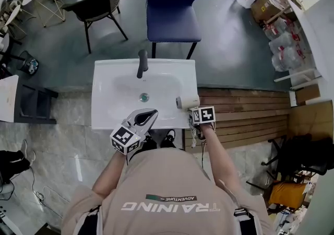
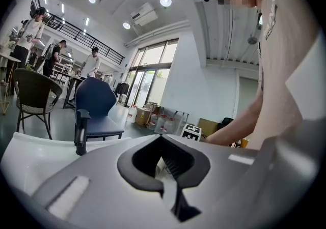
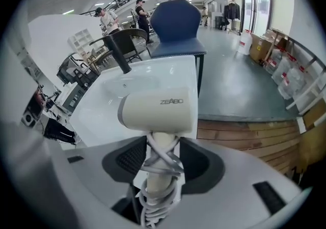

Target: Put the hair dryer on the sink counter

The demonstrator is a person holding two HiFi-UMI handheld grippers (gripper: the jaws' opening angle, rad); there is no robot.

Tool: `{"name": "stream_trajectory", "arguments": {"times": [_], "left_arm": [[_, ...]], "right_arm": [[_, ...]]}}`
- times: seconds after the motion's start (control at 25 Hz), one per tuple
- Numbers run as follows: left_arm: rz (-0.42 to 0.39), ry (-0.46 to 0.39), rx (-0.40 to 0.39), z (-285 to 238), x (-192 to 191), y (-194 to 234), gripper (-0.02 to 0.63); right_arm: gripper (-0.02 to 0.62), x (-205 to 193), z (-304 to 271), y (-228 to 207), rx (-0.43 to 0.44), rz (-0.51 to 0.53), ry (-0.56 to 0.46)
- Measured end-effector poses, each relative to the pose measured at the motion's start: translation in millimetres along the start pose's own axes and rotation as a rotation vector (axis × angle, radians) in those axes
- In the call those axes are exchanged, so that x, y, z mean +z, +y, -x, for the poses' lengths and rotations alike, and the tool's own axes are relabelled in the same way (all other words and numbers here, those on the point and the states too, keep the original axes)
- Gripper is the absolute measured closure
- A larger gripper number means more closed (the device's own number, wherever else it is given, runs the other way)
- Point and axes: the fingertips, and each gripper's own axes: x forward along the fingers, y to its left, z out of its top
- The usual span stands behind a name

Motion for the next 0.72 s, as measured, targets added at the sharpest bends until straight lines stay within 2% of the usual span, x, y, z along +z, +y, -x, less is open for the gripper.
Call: {"name": "stream_trajectory", "arguments": {"times": [0.2, 0.44, 0.72], "left_arm": [[0.002, 0.001, 0.003, 0, -1, 1, 0.601], [0.003, -0.004, 0.010, -2, -1, 0, 0.601], [-0.015, -0.005, 0.005, -2, 4, -2, 0.601]], "right_arm": [[0.385, 9, 6, 5, 0.046, 0.010, -0.027], [0.382, 1, 11, 4, 0.020, 0.093, 0.021], [0.382, 22, 57, 18, 0.048, 0.110, -0.111]]}}
